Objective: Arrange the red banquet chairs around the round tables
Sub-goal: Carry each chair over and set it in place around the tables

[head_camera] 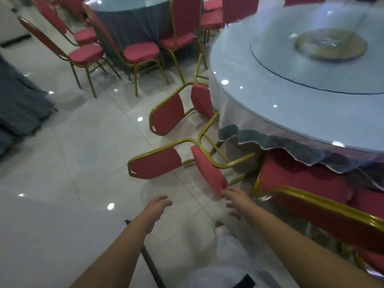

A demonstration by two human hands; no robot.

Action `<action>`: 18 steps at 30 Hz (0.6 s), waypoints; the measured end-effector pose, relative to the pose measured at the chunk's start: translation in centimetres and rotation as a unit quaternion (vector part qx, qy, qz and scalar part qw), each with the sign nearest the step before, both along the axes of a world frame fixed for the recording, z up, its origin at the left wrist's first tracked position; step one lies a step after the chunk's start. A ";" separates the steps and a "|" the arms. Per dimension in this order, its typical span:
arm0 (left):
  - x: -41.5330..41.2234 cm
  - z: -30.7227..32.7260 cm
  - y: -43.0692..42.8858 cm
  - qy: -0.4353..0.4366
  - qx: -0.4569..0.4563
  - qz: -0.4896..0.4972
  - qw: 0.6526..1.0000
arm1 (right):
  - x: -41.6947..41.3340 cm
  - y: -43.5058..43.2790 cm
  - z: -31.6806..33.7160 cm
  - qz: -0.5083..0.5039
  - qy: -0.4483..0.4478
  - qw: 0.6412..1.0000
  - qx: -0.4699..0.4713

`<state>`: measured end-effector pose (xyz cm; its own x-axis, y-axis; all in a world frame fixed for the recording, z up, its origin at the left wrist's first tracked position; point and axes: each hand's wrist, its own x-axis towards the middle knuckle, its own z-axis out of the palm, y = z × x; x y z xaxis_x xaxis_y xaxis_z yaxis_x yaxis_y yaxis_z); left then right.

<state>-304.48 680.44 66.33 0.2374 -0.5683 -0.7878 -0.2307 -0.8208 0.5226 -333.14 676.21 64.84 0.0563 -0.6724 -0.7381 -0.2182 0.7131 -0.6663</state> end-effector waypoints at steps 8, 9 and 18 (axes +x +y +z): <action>9.6 1.9 -6.1 -0.036 0.000 0.147 0.989 | 8.8 -13.5 -3.0 0.092 -0.013 0.995 0.036; 10.6 2.0 -6.5 -0.028 0.002 0.158 0.987 | 10.0 -14.7 -3.1 0.106 -0.012 0.993 0.044; 25.9 -0.1 -15.1 -0.029 -0.024 0.168 0.985 | 25.0 -24.8 -4.6 0.125 0.007 0.992 0.021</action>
